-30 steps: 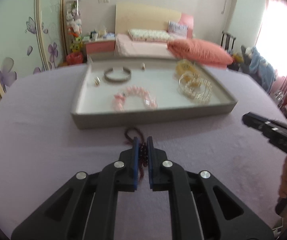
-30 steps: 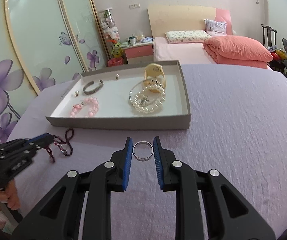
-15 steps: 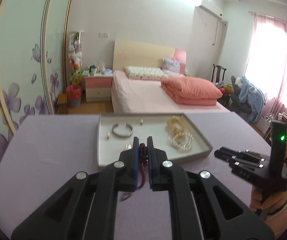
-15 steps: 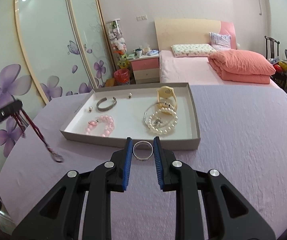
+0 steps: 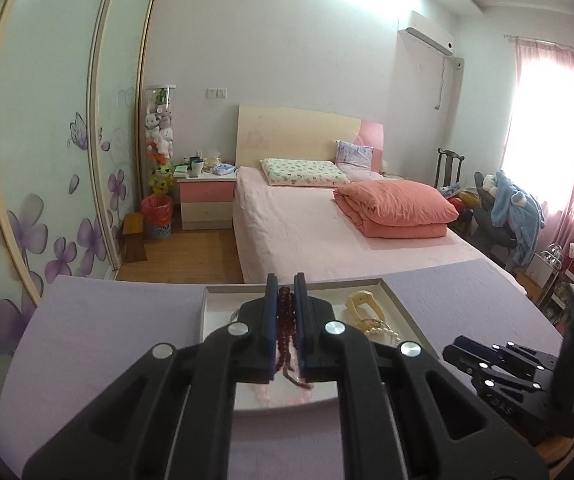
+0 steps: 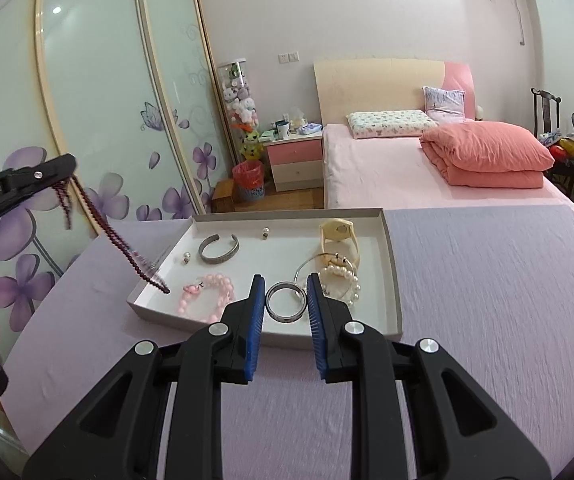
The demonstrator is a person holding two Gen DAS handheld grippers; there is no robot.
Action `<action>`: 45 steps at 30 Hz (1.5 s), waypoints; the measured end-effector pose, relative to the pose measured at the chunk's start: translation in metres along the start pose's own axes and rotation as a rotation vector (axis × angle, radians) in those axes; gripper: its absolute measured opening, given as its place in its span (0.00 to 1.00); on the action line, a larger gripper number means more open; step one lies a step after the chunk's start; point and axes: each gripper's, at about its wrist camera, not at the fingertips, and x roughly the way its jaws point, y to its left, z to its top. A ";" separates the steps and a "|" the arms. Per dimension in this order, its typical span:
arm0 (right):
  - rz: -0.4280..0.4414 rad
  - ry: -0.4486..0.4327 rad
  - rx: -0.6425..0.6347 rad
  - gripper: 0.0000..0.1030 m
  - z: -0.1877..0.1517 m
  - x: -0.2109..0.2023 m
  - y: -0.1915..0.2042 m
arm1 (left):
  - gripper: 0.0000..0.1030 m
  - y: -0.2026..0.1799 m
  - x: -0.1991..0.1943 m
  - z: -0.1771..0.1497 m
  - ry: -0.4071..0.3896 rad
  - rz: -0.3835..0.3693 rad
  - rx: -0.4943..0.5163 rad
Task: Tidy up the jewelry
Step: 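Lower the necklace and silver ring into the grey tray and open both tools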
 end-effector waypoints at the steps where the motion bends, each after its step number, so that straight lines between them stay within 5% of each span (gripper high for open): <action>1: -0.002 0.002 0.001 0.22 0.001 0.003 -0.001 | 0.08 0.000 0.006 -0.001 0.008 0.000 -0.002; 18: -0.010 0.048 0.010 0.22 -0.002 0.031 -0.010 | 0.09 0.015 0.085 -0.031 0.145 0.029 -0.030; 22: -0.012 0.052 0.010 0.22 -0.003 0.032 -0.009 | 0.38 0.018 0.086 -0.040 0.151 0.049 -0.036; 28: -0.018 0.051 0.008 0.22 -0.003 0.030 -0.009 | 0.52 0.030 0.069 -0.050 0.142 0.061 -0.067; 45: -0.081 0.035 -0.015 0.22 0.004 0.074 -0.002 | 0.67 0.039 0.055 -0.075 0.148 0.077 -0.068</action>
